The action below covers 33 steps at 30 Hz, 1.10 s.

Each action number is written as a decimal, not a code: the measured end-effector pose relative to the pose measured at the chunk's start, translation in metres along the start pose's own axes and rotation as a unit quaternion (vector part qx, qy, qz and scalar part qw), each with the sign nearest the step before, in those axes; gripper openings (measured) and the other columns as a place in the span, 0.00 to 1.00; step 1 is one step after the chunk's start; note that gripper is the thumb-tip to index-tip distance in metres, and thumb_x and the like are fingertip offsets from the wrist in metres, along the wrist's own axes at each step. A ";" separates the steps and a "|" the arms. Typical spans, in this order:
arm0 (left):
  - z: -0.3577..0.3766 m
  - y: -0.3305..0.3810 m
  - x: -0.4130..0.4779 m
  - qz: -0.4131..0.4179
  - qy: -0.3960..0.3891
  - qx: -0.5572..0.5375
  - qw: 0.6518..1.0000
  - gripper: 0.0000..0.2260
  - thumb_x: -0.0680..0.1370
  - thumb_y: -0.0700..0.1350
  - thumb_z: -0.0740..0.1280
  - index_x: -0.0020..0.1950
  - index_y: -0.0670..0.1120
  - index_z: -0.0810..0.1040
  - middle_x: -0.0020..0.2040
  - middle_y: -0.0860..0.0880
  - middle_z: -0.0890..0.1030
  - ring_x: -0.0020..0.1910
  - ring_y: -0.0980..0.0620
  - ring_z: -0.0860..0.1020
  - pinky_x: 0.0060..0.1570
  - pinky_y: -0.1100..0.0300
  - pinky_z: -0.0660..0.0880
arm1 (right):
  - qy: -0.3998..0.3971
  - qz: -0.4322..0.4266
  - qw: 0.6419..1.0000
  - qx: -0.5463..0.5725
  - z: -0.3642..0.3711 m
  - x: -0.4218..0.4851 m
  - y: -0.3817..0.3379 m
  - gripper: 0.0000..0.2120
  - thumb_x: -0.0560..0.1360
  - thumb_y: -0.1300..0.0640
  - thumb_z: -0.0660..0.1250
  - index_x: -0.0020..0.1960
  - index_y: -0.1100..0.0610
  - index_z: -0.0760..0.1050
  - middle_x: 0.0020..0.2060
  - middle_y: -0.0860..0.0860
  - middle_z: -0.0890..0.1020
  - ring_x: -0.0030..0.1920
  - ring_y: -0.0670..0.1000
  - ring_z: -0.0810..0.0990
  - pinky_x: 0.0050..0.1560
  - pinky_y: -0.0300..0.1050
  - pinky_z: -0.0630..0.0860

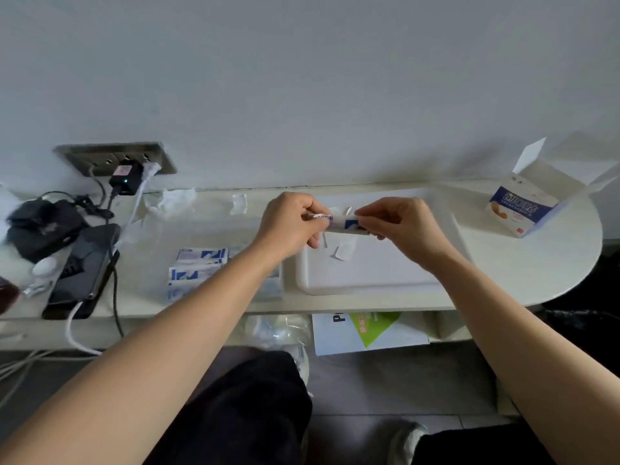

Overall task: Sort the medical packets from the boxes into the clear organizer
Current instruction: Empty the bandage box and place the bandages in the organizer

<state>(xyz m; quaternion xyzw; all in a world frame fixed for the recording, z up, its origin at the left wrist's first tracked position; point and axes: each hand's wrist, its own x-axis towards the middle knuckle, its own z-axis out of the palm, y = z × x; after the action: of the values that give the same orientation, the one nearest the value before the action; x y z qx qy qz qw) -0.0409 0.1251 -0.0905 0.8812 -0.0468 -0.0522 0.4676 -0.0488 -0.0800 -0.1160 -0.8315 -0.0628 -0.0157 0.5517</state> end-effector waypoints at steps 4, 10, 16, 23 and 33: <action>-0.056 -0.011 -0.011 -0.025 0.015 -0.019 0.999 0.03 0.74 0.37 0.71 0.46 0.43 0.82 0.31 0.47 0.82 0.28 0.50 0.81 0.35 0.59 0.80 | -0.014 -0.045 0.998 -0.039 0.038 0.017 -0.035 0.03 0.72 0.60 0.73 0.45 0.54 0.83 0.38 0.46 0.85 0.36 0.37 0.80 0.40 0.32 0.74; -0.114 -0.052 -0.026 -0.083 0.030 0.066 0.994 0.10 0.73 0.37 0.71 0.52 0.46 0.79 0.42 0.47 0.83 0.35 0.52 0.80 0.37 0.60 0.77 | -0.014 -0.047 0.998 -0.027 0.090 0.032 -0.067 0.04 0.71 0.63 0.72 0.44 0.56 0.83 0.39 0.51 0.85 0.39 0.46 0.83 0.46 0.35 0.79; -0.121 -0.092 -0.035 -0.064 -0.064 0.332 0.939 0.11 0.74 0.41 0.69 0.56 0.47 0.81 0.53 0.49 0.81 0.48 0.51 0.77 0.47 0.62 0.71 | -0.010 -0.016 0.999 -0.034 0.109 0.033 -0.069 0.05 0.71 0.63 0.72 0.44 0.55 0.83 0.40 0.51 0.85 0.42 0.47 0.84 0.48 0.39 0.80; -0.117 -0.109 -0.030 -0.080 -0.103 0.343 0.930 0.07 0.75 0.42 0.67 0.51 0.49 0.82 0.51 0.51 0.82 0.50 0.50 0.78 0.52 0.60 0.74 | -0.025 -0.018 0.997 -0.066 0.119 0.037 -0.076 0.04 0.72 0.62 0.72 0.46 0.58 0.83 0.39 0.50 0.84 0.40 0.45 0.83 0.46 0.34 0.79; -0.139 -0.105 -0.038 -0.033 -0.015 0.294 0.955 0.09 0.76 0.38 0.65 0.52 0.47 0.83 0.50 0.50 0.82 0.45 0.54 0.75 0.46 0.64 0.69 | -0.026 0.005 0.997 -0.071 0.137 0.043 -0.082 0.03 0.72 0.61 0.72 0.46 0.58 0.83 0.41 0.53 0.85 0.42 0.48 0.84 0.47 0.41 0.80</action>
<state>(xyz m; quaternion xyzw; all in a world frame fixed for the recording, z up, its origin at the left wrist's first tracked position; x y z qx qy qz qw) -0.0563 0.3023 -0.0979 0.9798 -0.0374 -0.0646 0.1854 -0.0219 0.0812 -0.0902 -0.8692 -0.0719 0.0045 0.4891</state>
